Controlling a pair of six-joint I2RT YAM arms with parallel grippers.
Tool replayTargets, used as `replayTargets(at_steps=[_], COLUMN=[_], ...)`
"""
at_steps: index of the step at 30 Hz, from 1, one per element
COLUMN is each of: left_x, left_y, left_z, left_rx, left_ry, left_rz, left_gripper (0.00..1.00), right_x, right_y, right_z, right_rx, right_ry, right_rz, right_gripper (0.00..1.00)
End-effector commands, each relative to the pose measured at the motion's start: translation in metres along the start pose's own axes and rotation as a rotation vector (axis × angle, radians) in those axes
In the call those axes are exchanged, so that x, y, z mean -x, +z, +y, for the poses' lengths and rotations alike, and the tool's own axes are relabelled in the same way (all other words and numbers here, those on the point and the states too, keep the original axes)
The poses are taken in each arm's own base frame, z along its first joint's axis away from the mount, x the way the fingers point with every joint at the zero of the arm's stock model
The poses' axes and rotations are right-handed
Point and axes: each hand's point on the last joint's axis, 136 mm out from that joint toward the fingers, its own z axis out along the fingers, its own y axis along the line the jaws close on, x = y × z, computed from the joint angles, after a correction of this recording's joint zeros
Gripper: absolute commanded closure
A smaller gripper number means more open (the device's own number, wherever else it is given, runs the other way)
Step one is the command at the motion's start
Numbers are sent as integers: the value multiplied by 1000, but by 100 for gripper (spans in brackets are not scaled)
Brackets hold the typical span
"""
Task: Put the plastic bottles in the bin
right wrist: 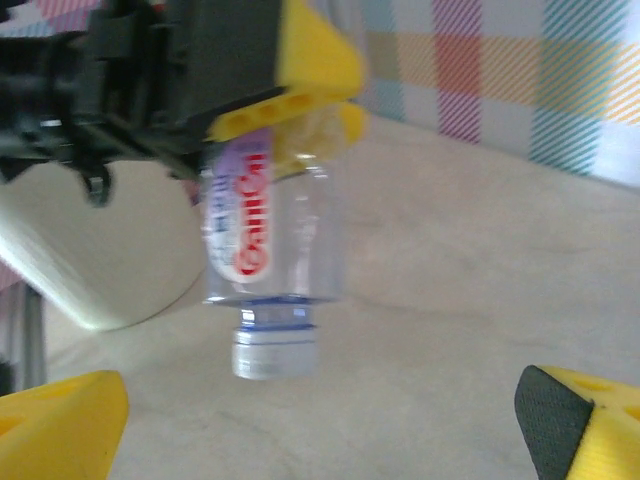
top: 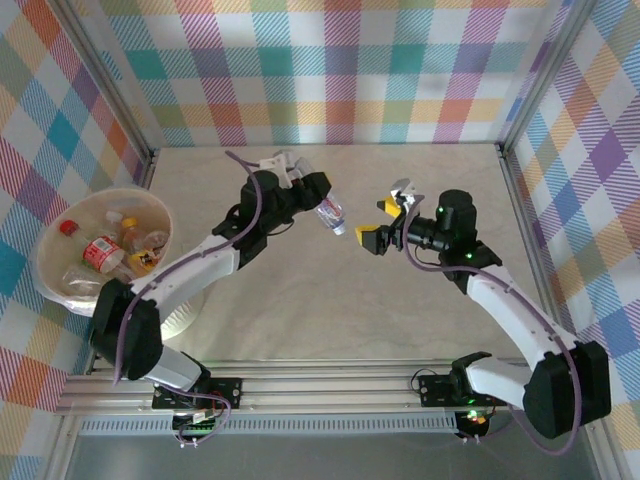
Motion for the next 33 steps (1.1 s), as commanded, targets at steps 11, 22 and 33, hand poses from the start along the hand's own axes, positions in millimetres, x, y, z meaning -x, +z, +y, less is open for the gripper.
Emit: replayTargets(at_steps=[11,22,33], left_x=[65,144,184], left_y=[-140,-284,-366], left_z=[-10,3,82], left_rx=[333,887,1303], left_ry=[307,497,262], left_rz=[-80,-142,-93], left_gripper=[52,50,50], right_x=[16,11,7], right_y=[-16,-4,-2], right_z=[-48,-67,-71], right_rx=[-323,-365,-381], right_ry=[10,64,46], right_rz=[-103,-89,-53], right_gripper=[0,0,0])
